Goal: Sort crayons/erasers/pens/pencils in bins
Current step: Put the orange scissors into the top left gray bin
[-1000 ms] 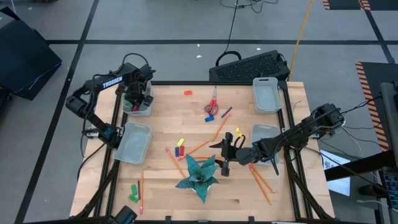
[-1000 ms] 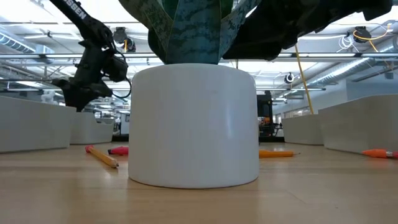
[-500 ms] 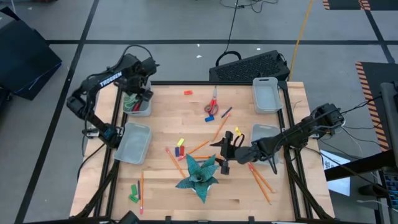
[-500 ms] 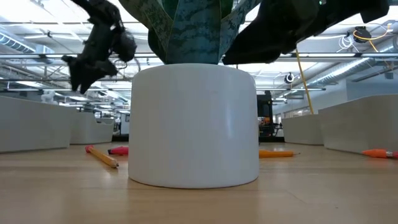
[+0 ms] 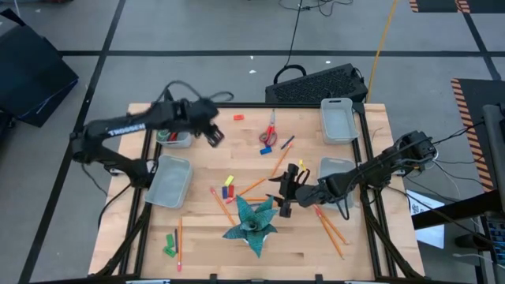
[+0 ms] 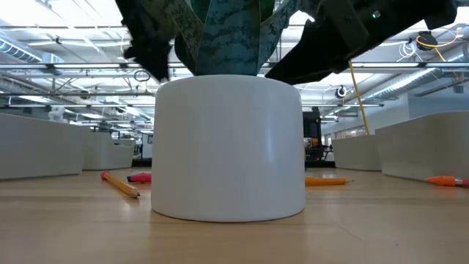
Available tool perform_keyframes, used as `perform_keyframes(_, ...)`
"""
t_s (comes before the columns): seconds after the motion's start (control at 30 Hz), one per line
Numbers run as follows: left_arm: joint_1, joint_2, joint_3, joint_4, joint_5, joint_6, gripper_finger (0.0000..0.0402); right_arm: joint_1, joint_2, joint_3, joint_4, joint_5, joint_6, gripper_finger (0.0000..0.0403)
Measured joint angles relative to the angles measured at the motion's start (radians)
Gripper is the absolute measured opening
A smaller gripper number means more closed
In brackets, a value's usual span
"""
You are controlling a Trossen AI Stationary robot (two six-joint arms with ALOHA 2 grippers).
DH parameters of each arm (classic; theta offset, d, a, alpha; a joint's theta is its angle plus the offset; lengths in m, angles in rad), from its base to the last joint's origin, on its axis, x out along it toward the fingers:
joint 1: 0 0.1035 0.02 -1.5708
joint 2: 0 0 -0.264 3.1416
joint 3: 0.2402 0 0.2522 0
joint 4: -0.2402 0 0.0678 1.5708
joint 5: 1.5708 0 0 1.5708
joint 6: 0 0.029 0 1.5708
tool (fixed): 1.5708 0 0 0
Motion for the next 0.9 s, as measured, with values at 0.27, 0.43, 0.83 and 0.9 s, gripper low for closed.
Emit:
perform_keyframes(0.27,-0.228,-0.033,-0.24,0.463,0.002,0.01,0.0219,0.014,-0.005,0.0,-0.109,-0.001,0.047,0.0242)
perform_keyframes(0.43,-0.293,-0.001,-0.339,0.682,0.002,0.064,0.0283,0.014,-0.005,0.0,-0.134,-0.003,0.066,0.0242)
perform_keyframes(0.83,-0.426,0.016,-0.382,0.918,0.058,0.229,0.0291,0.014,-0.006,0.0,-0.133,-0.004,0.065,0.0242)
perform_keyframes(0.9,-0.442,0.016,-0.382,0.933,0.059,0.235,0.0291,0.014,-0.006,0.0,-0.133,-0.005,0.064,0.0242)
